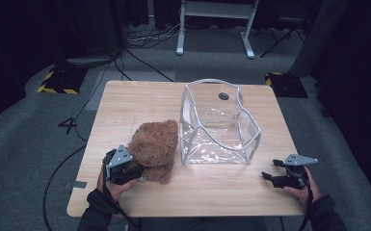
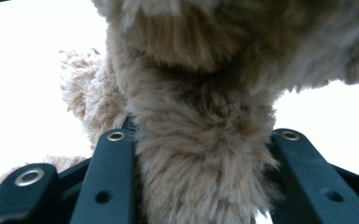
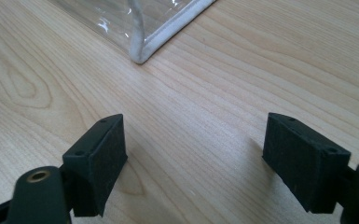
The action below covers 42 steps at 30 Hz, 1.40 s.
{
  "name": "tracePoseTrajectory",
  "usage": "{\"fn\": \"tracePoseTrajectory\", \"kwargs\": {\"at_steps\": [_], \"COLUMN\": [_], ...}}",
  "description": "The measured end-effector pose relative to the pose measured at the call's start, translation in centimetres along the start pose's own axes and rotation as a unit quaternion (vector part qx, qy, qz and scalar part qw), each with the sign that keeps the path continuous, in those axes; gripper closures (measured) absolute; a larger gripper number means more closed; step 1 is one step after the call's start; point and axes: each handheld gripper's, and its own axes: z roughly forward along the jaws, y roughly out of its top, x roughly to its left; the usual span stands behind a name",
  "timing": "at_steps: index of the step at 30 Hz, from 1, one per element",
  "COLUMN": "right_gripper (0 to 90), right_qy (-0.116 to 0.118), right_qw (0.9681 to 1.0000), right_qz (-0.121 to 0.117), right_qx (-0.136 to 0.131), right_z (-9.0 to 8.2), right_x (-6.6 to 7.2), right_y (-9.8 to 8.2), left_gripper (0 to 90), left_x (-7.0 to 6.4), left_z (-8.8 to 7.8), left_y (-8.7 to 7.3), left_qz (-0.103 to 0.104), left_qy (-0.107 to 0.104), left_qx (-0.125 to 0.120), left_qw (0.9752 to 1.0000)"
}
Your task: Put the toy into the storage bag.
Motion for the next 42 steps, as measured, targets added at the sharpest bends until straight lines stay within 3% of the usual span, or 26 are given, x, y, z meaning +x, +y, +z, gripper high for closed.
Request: {"fn": "tracePoseTrajectory", "kwargs": {"at_steps": [8, 15, 26, 42], "right_gripper": [21.4, 21.4, 21.4, 21.4], "right_qy": [-0.001, 0.0, -0.001, -0.001], "right_qw": [1.0, 1.0, 1.0, 1.0], "right_qz": [-0.001, 0.001, 0.001, 0.001], "right_qx": [0.0, 0.0, 0.0, 0.0], "right_z": [0.0, 0.0, 0.0, 0.0], "right_x": [0.0, 0.0, 0.0, 0.0], "right_y": [0.0, 0.0, 0.0, 0.0], "left_gripper": [61.5, 61.5, 61.4, 61.8], "left_x": [-0.7, -0.4, -0.4, -0.2], "left_z": [-0.3, -0.9, -2.2, -3.6], "left_y": [0.7, 1.0, 2.1, 4.3], "left_qz": [0.012, 0.009, 0.007, -0.003], "left_qy": [0.009, 0.004, 0.016, 0.033], "left_qx": [-0.008, -0.02, -0.046, -0.096], "left_qw": [0.9999, 0.9998, 0.9988, 0.9949]}}
